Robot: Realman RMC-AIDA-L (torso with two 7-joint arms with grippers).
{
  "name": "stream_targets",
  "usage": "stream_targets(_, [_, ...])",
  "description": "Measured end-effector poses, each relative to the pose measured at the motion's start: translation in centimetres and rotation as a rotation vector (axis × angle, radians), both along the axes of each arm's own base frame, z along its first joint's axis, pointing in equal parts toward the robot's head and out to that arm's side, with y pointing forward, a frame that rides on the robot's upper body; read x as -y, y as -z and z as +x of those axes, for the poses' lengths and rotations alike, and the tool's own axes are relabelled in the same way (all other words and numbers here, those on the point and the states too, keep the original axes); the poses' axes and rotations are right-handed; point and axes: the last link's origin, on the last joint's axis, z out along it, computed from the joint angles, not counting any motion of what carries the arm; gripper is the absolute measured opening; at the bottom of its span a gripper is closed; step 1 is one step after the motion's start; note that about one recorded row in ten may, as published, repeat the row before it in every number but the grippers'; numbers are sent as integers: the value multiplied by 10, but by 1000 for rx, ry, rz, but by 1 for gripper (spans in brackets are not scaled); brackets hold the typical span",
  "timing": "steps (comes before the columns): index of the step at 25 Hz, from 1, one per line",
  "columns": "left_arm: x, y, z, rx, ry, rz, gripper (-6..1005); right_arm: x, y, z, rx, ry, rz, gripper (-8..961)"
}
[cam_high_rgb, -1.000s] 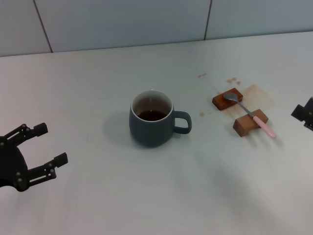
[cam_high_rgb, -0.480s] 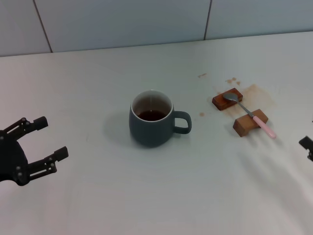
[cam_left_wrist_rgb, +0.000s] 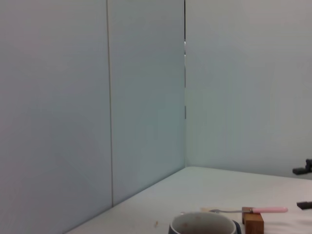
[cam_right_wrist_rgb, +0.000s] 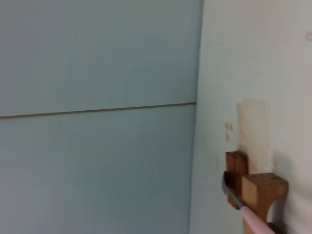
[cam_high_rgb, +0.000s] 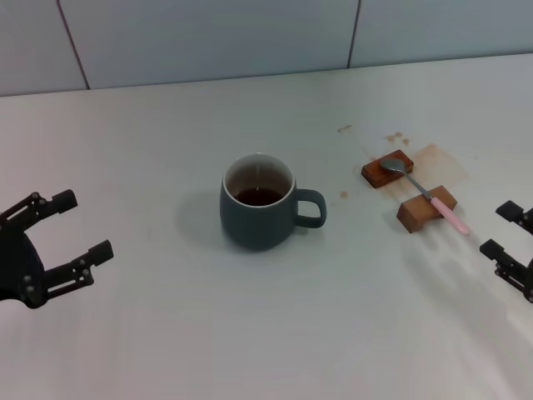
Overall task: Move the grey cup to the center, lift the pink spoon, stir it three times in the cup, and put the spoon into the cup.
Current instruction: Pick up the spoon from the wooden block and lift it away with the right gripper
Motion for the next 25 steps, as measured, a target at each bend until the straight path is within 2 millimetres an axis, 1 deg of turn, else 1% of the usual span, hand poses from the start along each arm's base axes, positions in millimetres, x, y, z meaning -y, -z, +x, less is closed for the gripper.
stream_targets(5, [-1, -1, 1, 9, 0, 13, 866, -5, 4, 3, 10, 31, -14, 743])
stream_targets(12, [-3, -2, 2, 17, 0, 23, 865, -17, 11, -1, 21, 25, -47, 743])
stream_targets(25, [-1, 0, 2, 35, -13, 38, 864, -32, 15, -4, 39, 38, -67, 743])
